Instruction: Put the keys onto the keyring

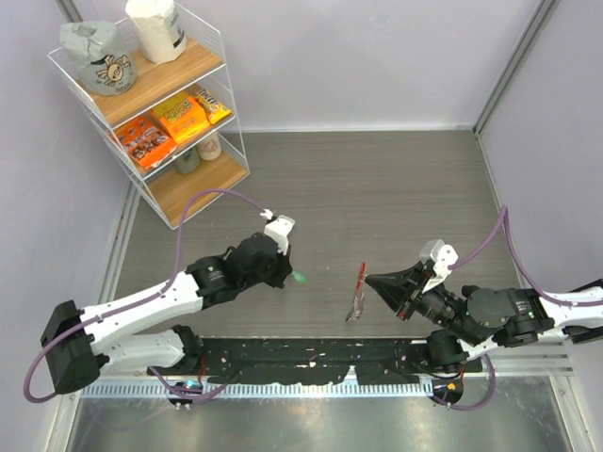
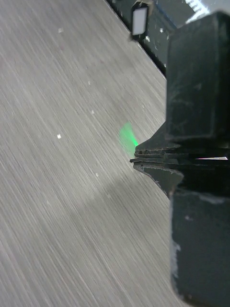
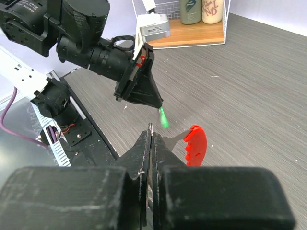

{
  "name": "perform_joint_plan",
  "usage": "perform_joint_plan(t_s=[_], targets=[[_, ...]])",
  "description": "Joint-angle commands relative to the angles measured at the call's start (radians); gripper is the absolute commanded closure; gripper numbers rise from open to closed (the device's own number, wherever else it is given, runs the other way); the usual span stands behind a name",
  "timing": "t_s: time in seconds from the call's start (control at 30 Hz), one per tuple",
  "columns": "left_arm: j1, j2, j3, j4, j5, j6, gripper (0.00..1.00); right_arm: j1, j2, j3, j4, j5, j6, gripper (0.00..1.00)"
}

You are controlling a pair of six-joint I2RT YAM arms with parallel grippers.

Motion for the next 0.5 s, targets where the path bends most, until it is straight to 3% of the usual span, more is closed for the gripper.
perform_joint_plan(t_s=[0.0,0.07,0.2,0.47], targets=[[-0.088,-0.079,0.012,0.023,-0.101,0.023,1.00,0.003,0.019,0.005,0.064,0.009,0.003,0.94],[-0.076,-0.037,0.051,-0.044,-0.084,0.036,1.00,0.003,0.021,0.005,0.075,0.008,-0.005,0.95],[-0.078,-0.092,-0.018,0.095,0.052,0.045,1.00,0.003,0.030,0.014,0.063,-0.015,0.003,0.94],[-0.082,-0.158,-0.053,0.218,0.233,0.059,1.00,0.003,0.042,0.032,0.049,-0.071,0.004,0.94]])
